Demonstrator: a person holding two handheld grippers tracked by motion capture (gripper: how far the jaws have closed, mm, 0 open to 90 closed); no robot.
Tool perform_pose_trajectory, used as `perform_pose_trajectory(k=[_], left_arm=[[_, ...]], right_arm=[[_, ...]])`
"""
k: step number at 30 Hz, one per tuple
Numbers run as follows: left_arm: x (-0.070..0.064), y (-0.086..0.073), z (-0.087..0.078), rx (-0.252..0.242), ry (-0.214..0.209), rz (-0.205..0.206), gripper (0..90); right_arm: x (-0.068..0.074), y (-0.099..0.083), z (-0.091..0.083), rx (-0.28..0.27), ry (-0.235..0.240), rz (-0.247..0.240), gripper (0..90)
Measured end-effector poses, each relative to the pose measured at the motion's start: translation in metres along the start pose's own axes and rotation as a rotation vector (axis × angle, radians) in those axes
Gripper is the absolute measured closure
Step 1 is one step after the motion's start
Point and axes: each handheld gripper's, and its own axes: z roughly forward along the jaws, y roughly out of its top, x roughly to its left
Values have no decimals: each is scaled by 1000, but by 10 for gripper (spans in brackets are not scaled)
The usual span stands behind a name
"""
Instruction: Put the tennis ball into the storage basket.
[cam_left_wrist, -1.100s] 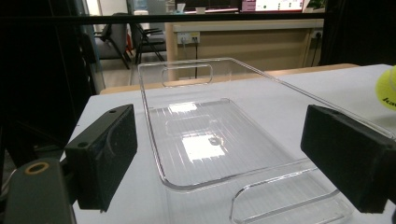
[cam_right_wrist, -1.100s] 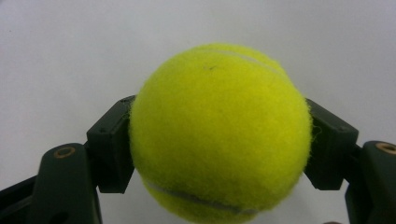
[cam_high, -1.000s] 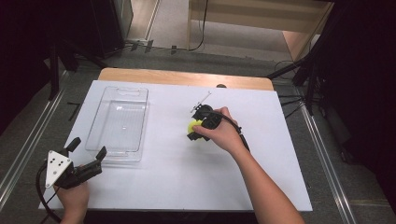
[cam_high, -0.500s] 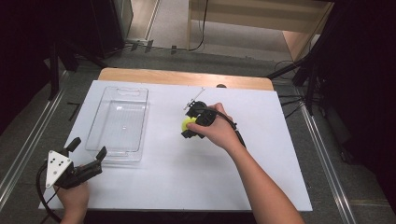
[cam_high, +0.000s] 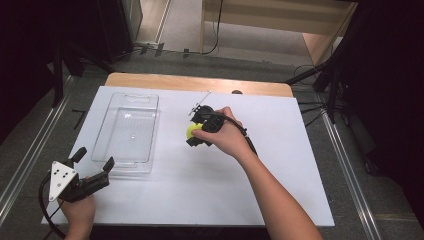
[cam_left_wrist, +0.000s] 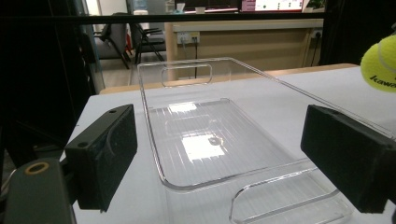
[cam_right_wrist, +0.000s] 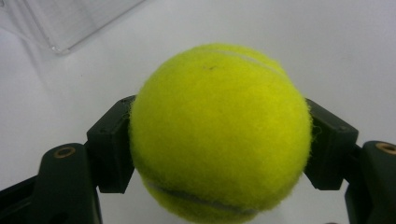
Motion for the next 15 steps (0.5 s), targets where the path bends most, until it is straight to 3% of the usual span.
perform_pose_trajectory(k=[15], left_arm=[[0,0,0,-2,-2,-4,113]], right_arm=[[14,22,5,-27,30,-39,235]])
